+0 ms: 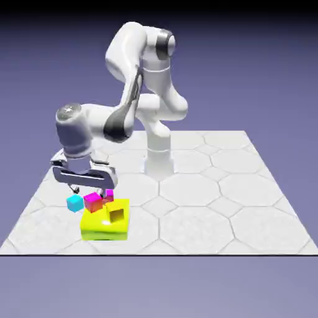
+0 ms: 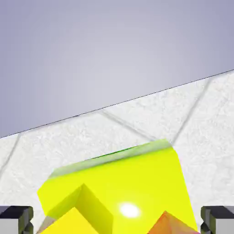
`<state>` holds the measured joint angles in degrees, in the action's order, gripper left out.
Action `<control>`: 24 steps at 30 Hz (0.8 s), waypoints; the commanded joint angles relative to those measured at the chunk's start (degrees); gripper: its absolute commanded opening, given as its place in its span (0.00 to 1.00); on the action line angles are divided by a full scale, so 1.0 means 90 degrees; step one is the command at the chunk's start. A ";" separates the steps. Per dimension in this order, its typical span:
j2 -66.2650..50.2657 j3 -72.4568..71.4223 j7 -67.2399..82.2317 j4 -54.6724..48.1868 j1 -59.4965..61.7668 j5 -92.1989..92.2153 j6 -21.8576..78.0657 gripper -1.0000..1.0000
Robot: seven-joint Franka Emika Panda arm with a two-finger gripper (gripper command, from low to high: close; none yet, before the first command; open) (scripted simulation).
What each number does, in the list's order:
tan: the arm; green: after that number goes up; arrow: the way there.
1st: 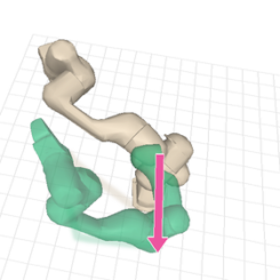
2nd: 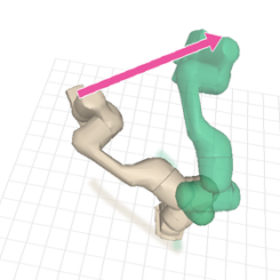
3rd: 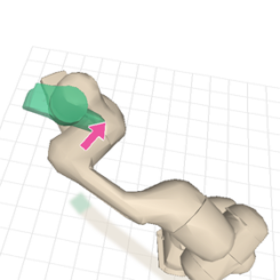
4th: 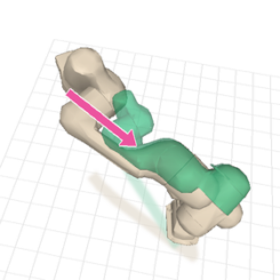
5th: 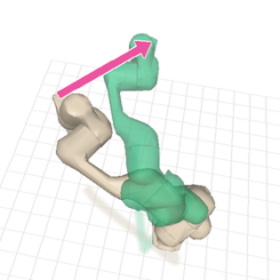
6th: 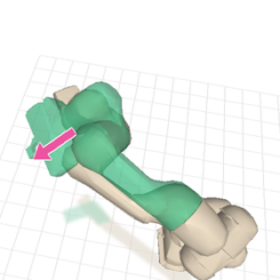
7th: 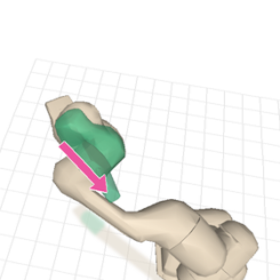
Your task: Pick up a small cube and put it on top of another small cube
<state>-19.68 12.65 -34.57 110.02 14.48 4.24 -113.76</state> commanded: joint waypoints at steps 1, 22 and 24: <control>-0.0231 0.0056 0.0035 -0.0225 0.0067 0.0019 0.0266 0.50; -0.5076 0.1227 0.0765 -0.4945 0.1471 0.0411 0.5843 0.50; -0.5538 0.1338 0.0834 -0.5394 0.1604 0.0449 0.6374 0.50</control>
<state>-69.52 24.70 -27.06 61.47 28.92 8.28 -56.39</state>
